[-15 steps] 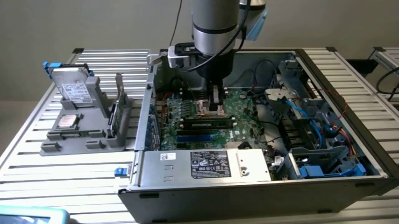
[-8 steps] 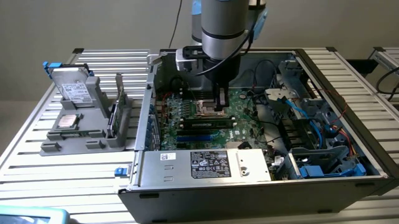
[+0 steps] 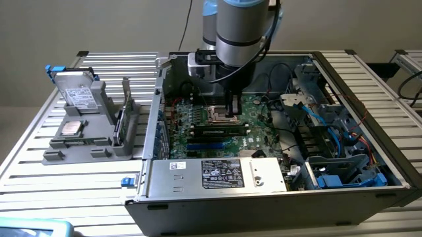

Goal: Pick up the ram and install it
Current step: 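Press down the ram until it locks into place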

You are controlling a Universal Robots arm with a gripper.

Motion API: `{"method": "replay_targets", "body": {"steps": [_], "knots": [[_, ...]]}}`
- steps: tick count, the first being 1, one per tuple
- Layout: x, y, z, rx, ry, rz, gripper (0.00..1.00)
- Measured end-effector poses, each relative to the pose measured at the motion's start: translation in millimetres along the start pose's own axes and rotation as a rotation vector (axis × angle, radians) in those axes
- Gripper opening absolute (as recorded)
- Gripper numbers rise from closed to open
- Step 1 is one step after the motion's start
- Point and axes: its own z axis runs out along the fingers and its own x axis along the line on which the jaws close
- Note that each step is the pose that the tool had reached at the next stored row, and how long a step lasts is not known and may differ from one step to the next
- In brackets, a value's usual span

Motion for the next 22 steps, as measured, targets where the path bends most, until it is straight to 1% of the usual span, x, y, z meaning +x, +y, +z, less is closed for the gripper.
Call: {"method": "replay_targets", "body": {"steps": [1, 3, 4, 5, 6, 12, 13, 14, 17, 20, 22], "knots": [[0.2, 0.0, 0.5, -0.0104, 0.0005, 0.001, 0.11], [0.4, -0.4, 1.5, -0.0271, 0.0012, 0.004, 0.11], [0.5, -0.7, 2.2, -0.0345, 0.0015, 0.005, 0.11], [0.9, -1.7, 3.3, -0.0373, 0.0016, 0.006, 0.11], [1.2, -2.9, 4.9, -0.0384, 0.0017, 0.006, 0.11], [2.2, -9.3, 16.0, -0.0388, 0.0017, 0.006, 0.11], [2.4, -9.5, 17.5, -0.0399, 0.0018, 0.006, 0.11], [2.6, -9.5, 18.6, -0.0424, 0.0020, 0.006, 0.11], [3.5, -9.5, 21.5, -0.0527, 0.0025, 0.007, 0.11], [4.9, -10.0, 25.5, -0.0569, 0.0027, 0.008, 0.11], [5.6, -10.7, 29.0, -0.0573, 0.0027, 0.008, 0.11]]}}
